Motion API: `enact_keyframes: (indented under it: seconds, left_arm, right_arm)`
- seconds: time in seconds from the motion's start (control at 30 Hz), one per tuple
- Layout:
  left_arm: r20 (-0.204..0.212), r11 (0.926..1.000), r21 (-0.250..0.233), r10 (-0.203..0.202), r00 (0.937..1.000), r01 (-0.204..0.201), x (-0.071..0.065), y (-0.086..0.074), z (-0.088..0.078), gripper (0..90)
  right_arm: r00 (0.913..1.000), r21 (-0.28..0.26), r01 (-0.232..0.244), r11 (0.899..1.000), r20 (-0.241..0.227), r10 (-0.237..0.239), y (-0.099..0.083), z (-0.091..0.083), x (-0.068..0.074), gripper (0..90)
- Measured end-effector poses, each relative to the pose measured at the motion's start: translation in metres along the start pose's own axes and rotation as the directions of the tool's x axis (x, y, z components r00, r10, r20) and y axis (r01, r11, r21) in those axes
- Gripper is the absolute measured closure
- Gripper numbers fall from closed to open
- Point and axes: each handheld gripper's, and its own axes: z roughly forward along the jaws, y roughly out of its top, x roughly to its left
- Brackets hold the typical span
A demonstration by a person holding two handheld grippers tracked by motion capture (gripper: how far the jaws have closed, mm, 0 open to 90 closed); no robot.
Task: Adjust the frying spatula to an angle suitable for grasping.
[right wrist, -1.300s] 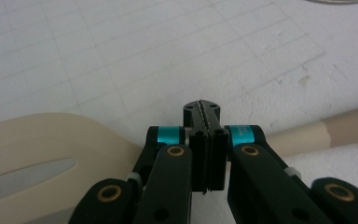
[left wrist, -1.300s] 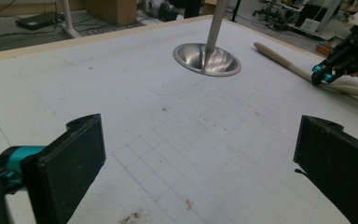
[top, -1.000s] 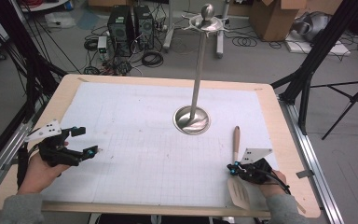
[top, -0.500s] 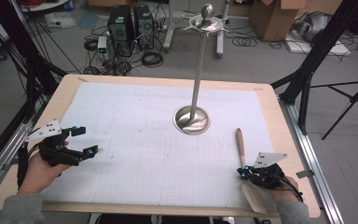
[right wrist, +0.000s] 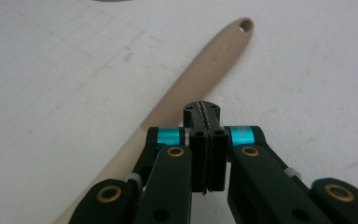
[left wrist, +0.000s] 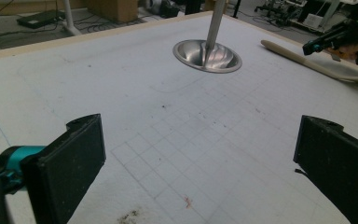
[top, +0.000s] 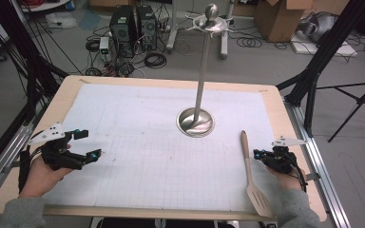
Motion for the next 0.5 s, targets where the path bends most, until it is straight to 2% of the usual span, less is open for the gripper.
enact_keyframes:
  seconds: [0.13,0.23,0.43,0.5]
  left_arm:
    - [-0.009,1.0000,-0.005,-0.005,0.9999,0.005,0.000,-0.001,-0.004,2.5]
    - [-0.016,1.0000,-0.003,-0.009,0.9998,0.009,0.001,-0.003,-0.006,2.5]
    - [-0.021,0.9999,0.002,-0.011,0.9997,0.011,0.001,-0.004,-0.007,2.5]
    - [-0.022,0.9999,0.003,-0.014,0.9997,0.014,0.001,-0.005,-0.008,2.5]
  right_arm:
    - [0.9991,0.015,-0.011,1.000,-0.040,0.012,0.003,0.011,-0.005,90.0]
    - [0.9986,0.040,0.012,0.999,-0.053,-0.009,0.008,0.017,-0.005,90.0]
    - [0.9942,0.053,0.088,0.995,-0.067,-0.084,0.020,0.026,0.001,90.0]
    - [0.9898,0.057,0.125,0.991,-0.076,-0.120,0.025,0.027,0.003,90.0]
